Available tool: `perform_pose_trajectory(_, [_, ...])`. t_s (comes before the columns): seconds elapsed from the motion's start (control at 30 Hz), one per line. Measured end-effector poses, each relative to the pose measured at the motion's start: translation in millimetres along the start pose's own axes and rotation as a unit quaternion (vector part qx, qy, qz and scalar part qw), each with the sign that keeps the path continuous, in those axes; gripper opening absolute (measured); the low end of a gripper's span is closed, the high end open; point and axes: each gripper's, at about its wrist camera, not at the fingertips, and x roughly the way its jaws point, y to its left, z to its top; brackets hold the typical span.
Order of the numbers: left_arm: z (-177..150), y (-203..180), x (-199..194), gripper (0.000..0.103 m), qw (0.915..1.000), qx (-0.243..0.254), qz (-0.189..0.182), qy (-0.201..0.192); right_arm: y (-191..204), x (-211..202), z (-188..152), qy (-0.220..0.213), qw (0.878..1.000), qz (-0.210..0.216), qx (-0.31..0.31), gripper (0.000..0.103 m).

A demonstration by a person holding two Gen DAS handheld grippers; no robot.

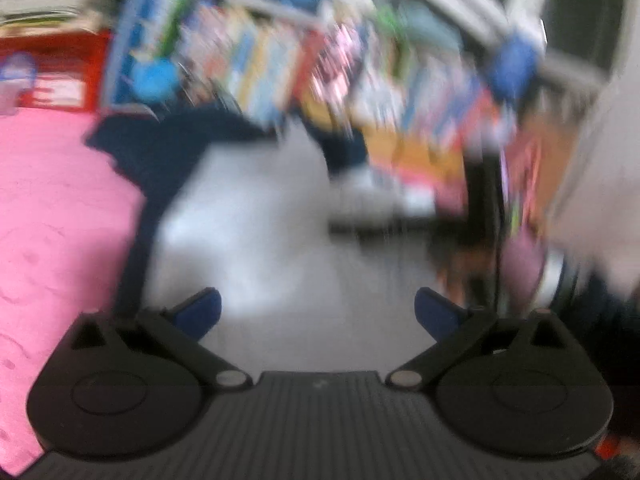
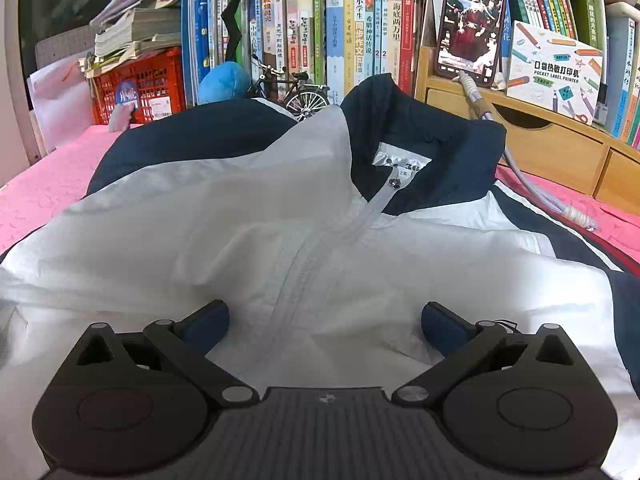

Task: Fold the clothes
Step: 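Grasp the striped navy cuff with the left gripper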

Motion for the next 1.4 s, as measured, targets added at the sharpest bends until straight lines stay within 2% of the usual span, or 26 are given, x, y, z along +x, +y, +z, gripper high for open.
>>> perform_pose_trajectory(0.1, [33,29,-23,0.103,0.9959,-0.056,0.000,-0.070,0,0,0,0.000,1.000,0.000,0.000,0.103])
perform_pose_trajectory(0.2, [72,71,-25,0.103,0.9864,-0.103,0.040,-0.121,0,0,0,0.000,1.000,0.000,0.000,0.103])
perform_pose_trajectory(0.3, [106,117,-4,0.103,0.9737,-0.162,0.058,-0.150,0,0,0,0.000,1.000,0.000,0.000,0.103])
perform_pose_trajectory(0.33, [114,132,5,0.103,0.9708,-0.178,0.051,-0.153,0,0,0,0.000,1.000,0.000,0.000,0.103])
perform_pose_trajectory(0.43, [132,174,44,0.103,0.9629,-0.229,0.047,-0.134,0,0,0,0.000,1.000,0.000,0.000,0.103])
perform_pose_trajectory(0.63, [134,205,109,0.103,0.9678,-0.222,0.080,-0.087,0,0,1,0.001,1.000,0.000,0.000,0.103])
perform_pose_trajectory(0.77, [130,204,140,0.103,0.9757,-0.178,0.115,-0.055,0,0,1,0.001,1.000,0.000,0.001,0.103])
perform_pose_trajectory(0.87, [127,201,155,0.103,0.9789,-0.165,0.109,-0.049,0,0,1,0.002,1.000,0.000,0.002,0.103])
perform_pose_trajectory(1.0, [124,207,167,0.103,0.9797,-0.175,0.092,-0.034,0,0,1,0.002,1.000,0.000,0.002,0.103])
perform_pose_trajectory(1.17, [117,213,170,0.103,0.9807,-0.173,0.076,-0.051,-1,0,1,0.002,1.000,0.001,0.001,0.103])
perform_pose_trajectory(1.4, [121,211,175,0.103,0.9776,-0.182,0.087,-0.060,0,0,1,0.003,1.000,0.001,0.001,0.103])
